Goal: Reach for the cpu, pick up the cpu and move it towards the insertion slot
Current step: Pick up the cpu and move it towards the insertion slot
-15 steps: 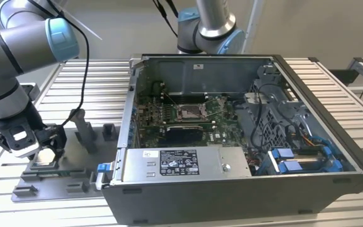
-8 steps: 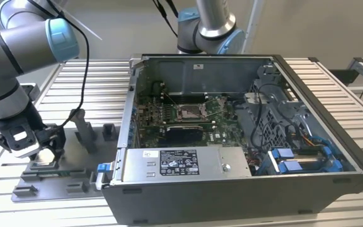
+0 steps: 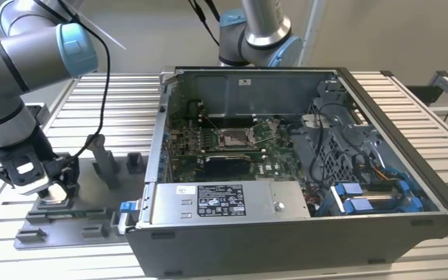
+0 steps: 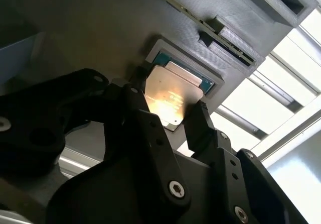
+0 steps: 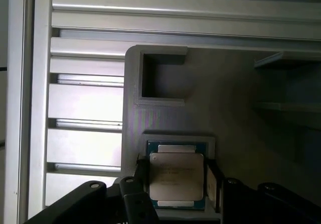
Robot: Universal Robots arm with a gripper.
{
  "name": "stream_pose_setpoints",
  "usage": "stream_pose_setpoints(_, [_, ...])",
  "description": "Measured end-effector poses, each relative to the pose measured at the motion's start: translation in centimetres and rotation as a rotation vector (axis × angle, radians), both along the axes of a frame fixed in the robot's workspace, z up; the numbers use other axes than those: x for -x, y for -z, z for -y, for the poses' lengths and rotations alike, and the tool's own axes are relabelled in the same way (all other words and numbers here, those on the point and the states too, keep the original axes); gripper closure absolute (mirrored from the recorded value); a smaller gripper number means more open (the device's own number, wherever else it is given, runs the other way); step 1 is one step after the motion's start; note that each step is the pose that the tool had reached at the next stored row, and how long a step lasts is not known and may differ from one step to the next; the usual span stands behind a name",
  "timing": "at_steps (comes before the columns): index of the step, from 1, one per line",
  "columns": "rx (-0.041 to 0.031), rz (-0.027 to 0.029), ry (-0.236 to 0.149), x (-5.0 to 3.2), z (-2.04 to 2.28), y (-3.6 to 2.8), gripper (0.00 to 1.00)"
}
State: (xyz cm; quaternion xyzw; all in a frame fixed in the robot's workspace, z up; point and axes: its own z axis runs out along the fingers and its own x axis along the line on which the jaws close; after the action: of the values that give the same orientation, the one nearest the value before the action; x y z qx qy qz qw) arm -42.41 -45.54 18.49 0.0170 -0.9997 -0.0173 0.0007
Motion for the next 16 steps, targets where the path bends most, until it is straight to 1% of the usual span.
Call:
stream_pose_setpoints(6, [0.0000, 0.0001, 0.000, 0.00, 0.00, 0.01, 1.00])
stream_pose_setpoints(8, [-0.0013, 0.0006, 0.000, 0.00, 0.00, -0.11, 1.00])
stream_pose_setpoints(11, [-0.0015, 0.0001, 0.000, 0.00, 0.00, -0.53, 1.00])
stream_pose_setpoints(16, [-0.0016, 0.0002, 0.000, 0.00, 0.00, -1.75, 1.00])
